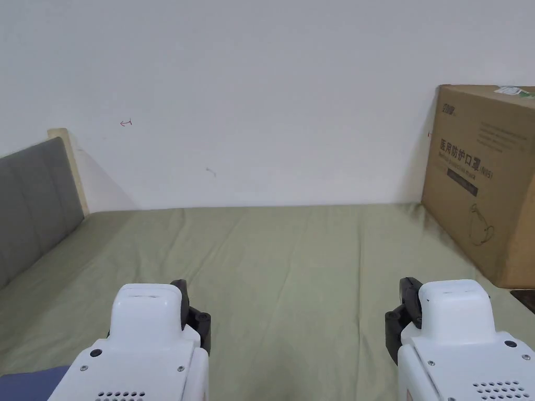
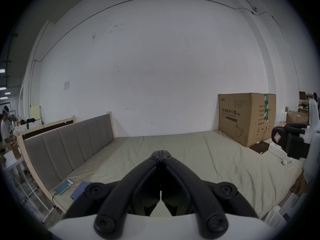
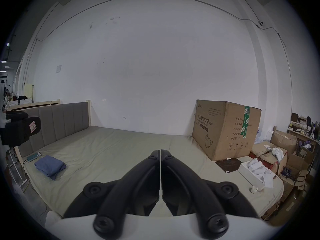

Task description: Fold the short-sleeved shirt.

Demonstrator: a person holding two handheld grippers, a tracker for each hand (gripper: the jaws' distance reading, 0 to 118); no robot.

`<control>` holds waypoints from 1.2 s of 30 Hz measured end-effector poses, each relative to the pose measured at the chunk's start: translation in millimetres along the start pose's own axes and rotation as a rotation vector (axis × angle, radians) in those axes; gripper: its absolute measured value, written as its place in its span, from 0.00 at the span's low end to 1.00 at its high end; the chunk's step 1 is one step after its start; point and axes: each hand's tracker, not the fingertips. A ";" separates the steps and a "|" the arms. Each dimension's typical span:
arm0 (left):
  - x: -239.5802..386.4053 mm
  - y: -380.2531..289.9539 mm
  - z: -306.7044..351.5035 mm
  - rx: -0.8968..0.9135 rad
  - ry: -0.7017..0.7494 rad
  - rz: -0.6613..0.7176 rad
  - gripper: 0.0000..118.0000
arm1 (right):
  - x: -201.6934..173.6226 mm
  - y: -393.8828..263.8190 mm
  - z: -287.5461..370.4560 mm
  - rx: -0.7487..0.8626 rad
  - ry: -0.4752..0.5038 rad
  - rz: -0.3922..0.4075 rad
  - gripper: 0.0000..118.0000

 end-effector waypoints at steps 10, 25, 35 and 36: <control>-5.5 -7.9 -3.4 -0.015 0.022 0.041 0.99 | 9.1 -9.5 -3.4 0.000 -0.030 -0.039 0.94; -4.5 -1.0 -14.3 -0.075 -0.084 0.061 0.98 | 9.4 -14.2 -15.1 -0.017 -0.041 -0.035 1.00; -7.9 1.2 -20.6 -0.147 -0.102 0.088 0.98 | 6.6 -12.3 -20.9 -0.024 -0.031 -0.035 1.00; -8.5 1.4 -21.6 -0.149 -0.098 0.095 0.98 | 6.2 -11.9 -21.2 -0.024 -0.029 -0.036 1.00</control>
